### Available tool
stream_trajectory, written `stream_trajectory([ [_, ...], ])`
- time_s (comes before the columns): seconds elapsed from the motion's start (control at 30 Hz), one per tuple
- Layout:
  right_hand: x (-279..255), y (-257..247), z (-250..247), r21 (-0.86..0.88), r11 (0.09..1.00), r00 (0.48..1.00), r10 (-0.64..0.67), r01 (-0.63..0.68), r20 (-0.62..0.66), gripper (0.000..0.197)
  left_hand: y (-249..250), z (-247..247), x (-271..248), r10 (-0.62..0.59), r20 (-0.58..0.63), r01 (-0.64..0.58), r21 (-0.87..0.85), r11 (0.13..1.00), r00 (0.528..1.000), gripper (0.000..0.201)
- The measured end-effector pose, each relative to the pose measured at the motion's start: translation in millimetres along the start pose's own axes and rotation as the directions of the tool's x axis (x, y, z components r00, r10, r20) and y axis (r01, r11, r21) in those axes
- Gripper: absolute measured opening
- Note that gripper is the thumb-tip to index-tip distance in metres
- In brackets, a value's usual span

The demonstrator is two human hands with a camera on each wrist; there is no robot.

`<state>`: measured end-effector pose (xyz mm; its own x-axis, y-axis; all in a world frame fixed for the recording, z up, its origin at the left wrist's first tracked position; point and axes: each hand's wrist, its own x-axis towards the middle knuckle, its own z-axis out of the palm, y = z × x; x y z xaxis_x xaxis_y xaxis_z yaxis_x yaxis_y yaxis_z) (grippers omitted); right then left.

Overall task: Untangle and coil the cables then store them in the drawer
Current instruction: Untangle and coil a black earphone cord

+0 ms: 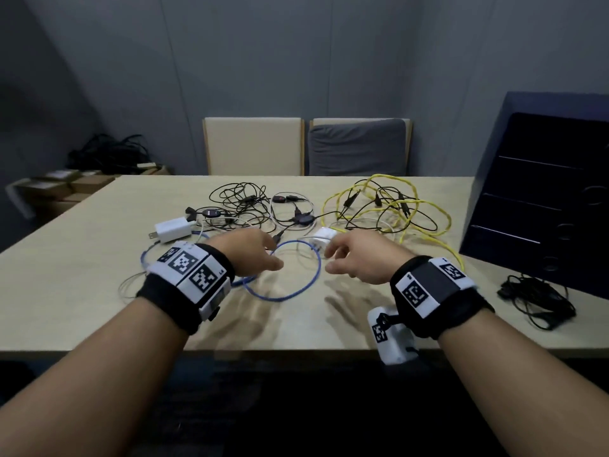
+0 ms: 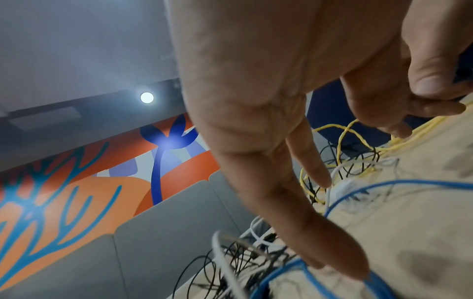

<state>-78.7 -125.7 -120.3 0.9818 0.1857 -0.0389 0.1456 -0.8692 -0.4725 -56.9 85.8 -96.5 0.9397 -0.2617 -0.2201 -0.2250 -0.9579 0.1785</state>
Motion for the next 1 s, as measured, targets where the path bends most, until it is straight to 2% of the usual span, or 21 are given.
stream_trajectory([
  [0.13, 18, -17, 16, -0.192, 0.98, 0.977, -0.002, 0.044, 0.214, 0.04, -19, 16, 4, 0.001, 0.165, -0.018, 0.104, 0.994, 0.986, 0.056],
  [0.2, 24, -20, 19, -0.262, 0.965, 0.964, 0.039, 0.033, 0.263, 0.043, -22, 20, 4, 0.014, 0.215, -0.045, 0.139, 0.989, 0.976, 0.057],
  [0.27, 30, -21, 18, -0.287, 0.958, 0.977, 0.05, 0.011, 0.206, 0.039, -26, 21, 5, 0.029, 0.208, -0.057, 0.128, 0.99, 0.978, 0.057],
  [0.33, 36, -18, 12, -0.245, 0.969, 0.997, 0.051, -0.037, 0.052, 0.037, -29, 21, 6, 0.04, 0.199, -0.06, 0.096, 0.994, 0.979, 0.056],
  [0.4, 44, -13, 9, -0.191, 0.976, 0.993, 0.089, -0.101, -0.074, 0.047, -29, 21, 8, 0.042, 0.187, -0.055, 0.063, 0.996, 0.982, 0.056],
  [0.53, 50, -5, 10, -0.174, 0.966, 0.982, 0.186, -0.19, -0.04, 0.082, -20, 14, 8, 0.067, 0.123, -0.073, 0.046, 0.996, 0.99, 0.057],
  [0.6, 53, -3, 11, -0.16, 0.965, 0.978, 0.202, -0.208, -0.051, 0.09, -13, 7, 10, 0.079, 0.076, -0.083, 0.041, 0.996, 0.994, 0.056],
  [0.67, 56, -3, 10, -0.168, 0.959, 0.971, 0.215, -0.229, -0.101, 0.086, -6, 0, 13, 0.079, 0.029, -0.08, 0.039, 0.996, 0.996, 0.055],
  [0.73, 58, -3, 8, -0.149, 0.956, 0.954, 0.221, -0.253, -0.202, 0.07, 0, -6, 17, 0.087, 0.01, -0.087, 0.033, 0.996, 0.996, 0.053],
  [0.8, 60, -3, 4, -0.149, 0.954, 0.946, 0.221, -0.26, -0.235, 0.062, 7, -11, 20, 0.101, 0.012, -0.102, 0.019, 0.995, 0.995, 0.051],
  [0.93, 68, -3, -1, -0.276, 0.942, 0.981, 0.193, -0.193, -0.027, 0.076, 17, -18, 26, 0.106, -0.01, -0.106, -0.021, 0.994, 0.994, 0.052],
  [1.0, 73, -4, -1, -0.3, 0.941, 0.98, 0.187, -0.158, 0.07, 0.073, 19, -20, 31, 0.112, -0.049, -0.114, -0.043, 0.993, 0.993, 0.051],
])
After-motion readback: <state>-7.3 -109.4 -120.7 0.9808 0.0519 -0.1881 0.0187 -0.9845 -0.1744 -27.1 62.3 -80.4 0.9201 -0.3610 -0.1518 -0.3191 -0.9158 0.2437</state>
